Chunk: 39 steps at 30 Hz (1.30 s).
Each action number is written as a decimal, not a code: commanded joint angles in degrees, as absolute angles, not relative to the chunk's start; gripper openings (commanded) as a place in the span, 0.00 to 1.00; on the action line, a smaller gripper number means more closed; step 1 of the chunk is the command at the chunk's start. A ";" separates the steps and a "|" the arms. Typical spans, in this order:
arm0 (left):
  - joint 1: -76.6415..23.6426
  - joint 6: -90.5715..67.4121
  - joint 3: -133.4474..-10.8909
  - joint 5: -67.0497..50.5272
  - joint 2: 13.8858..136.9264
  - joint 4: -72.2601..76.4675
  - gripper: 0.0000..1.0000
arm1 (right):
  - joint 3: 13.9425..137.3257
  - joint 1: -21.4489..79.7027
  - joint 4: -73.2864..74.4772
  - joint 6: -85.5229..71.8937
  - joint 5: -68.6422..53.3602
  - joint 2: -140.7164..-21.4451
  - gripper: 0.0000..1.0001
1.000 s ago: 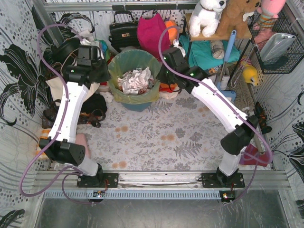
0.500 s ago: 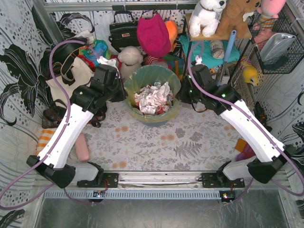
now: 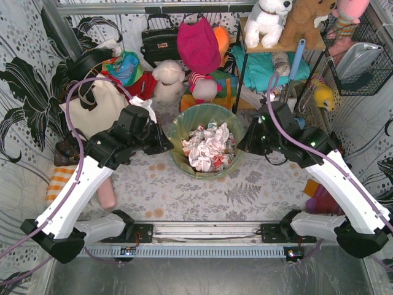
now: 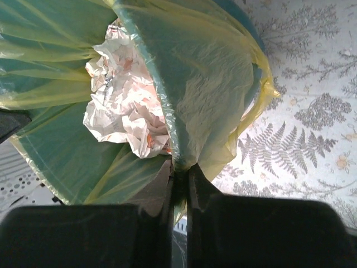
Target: Tie the trash bag
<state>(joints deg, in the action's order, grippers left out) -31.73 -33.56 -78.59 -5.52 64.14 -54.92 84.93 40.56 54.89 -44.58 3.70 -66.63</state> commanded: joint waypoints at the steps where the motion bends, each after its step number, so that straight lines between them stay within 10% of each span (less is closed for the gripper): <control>1: -33.63 -32.89 -81.58 -17.19 60.89 -54.71 0.00 | 86.66 40.61 59.99 -43.23 0.84 -63.77 0.00; 23: -34.58 -35.06 -78.02 -23.22 56.10 -60.66 0.00 | 80.31 40.61 65.44 -45.75 -2.91 -59.13 0.00; 39: -34.63 -31.67 -78.61 -16.66 62.36 -55.23 0.30 | 78.32 40.61 54.91 -42.09 9.80 -60.19 0.41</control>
